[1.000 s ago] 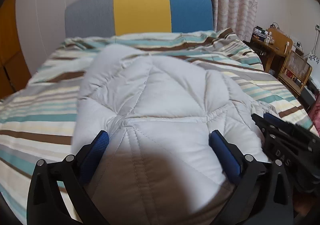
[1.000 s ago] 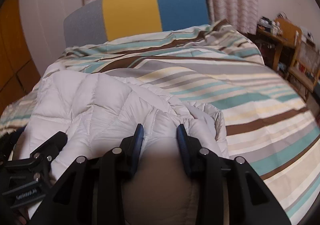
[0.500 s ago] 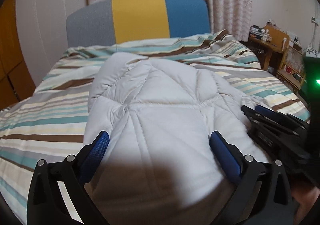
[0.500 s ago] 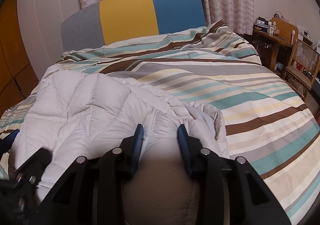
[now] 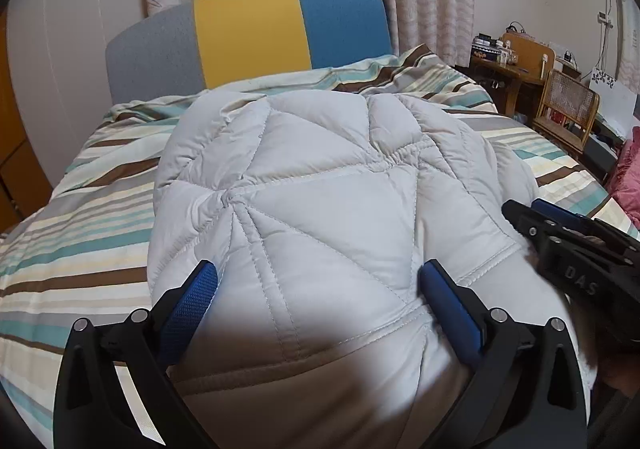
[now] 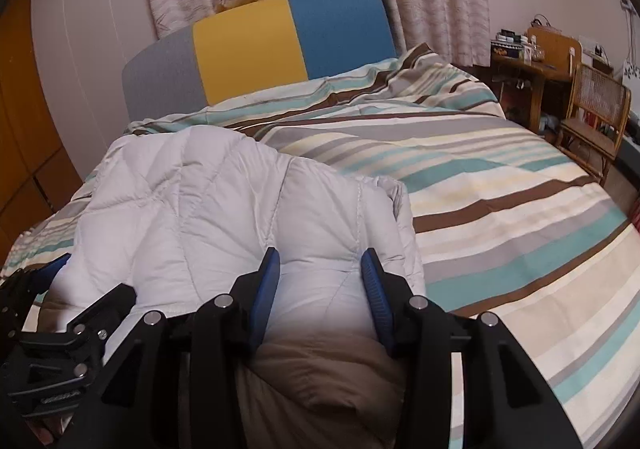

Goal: Fold large clothes

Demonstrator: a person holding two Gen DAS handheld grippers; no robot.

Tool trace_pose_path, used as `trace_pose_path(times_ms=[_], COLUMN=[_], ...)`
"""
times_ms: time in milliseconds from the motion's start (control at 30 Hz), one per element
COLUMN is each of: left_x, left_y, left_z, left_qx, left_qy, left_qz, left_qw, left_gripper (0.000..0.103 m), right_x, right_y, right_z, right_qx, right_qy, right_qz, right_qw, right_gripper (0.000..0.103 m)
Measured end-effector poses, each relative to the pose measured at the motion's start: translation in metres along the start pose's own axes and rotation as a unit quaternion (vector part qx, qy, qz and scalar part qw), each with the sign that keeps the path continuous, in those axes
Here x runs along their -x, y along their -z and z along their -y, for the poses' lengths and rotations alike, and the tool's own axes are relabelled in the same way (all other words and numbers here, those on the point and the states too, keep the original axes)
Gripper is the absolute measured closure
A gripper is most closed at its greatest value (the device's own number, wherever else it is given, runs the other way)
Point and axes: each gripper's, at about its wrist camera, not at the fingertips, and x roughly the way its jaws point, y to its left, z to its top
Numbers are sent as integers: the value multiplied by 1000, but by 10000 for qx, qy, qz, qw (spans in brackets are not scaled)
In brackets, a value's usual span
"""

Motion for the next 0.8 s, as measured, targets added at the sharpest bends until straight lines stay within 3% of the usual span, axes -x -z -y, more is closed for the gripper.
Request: trace_pose_path(times_ms=[300, 500, 633, 800], left_x=[35, 44, 53, 57], left_y=[8, 17, 19, 21], left_z=[-6, -42, -53, -61], left_qx=[-40, 729, 877, 902], left_qy=[58, 336, 237, 236], left_qz=[-85, -335, -320, -347], left_qw=[9999, 9962, 9954, 9950], left_gripper=[3, 3, 3, 3], right_x=[2, 16, 31, 45], right_y=[1, 0, -1, -1], right_z=[-5, -7, -6, 4], right_qx=[143, 153, 167, 64], right_qy=[113, 140, 241, 122], right_qz=[-46, -173, -226, -318], right_qw=[9998, 9996, 9993, 9994], right_gripper=[60, 57, 41, 33])
